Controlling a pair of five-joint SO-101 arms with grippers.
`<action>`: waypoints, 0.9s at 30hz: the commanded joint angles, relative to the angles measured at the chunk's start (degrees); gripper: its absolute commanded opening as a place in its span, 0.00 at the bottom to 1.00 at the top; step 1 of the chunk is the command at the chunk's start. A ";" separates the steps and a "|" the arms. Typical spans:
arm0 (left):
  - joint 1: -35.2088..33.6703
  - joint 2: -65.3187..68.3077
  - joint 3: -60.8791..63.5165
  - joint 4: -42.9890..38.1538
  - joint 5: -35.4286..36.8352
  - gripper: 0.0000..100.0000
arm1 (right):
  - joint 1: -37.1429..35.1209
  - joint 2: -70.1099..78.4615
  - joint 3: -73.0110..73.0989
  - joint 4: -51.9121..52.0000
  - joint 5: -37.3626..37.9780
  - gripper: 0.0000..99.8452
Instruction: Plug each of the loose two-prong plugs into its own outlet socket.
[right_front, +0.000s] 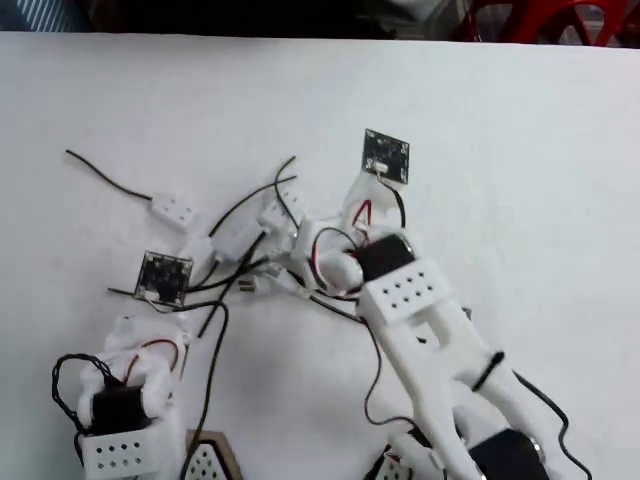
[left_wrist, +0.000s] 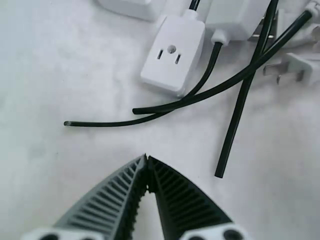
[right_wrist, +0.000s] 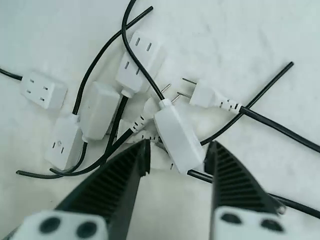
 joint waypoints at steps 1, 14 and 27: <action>-0.66 -0.04 -1.32 0.44 -0.44 0.03 | 0.48 4.79 -5.98 -0.04 -3.87 0.21; -0.66 -0.04 -1.23 0.62 -0.44 0.02 | 5.41 22.37 -15.38 0.22 -8.18 0.21; -0.66 -0.04 -1.23 0.70 -0.44 0.02 | 5.76 30.81 -15.30 0.22 -8.53 0.21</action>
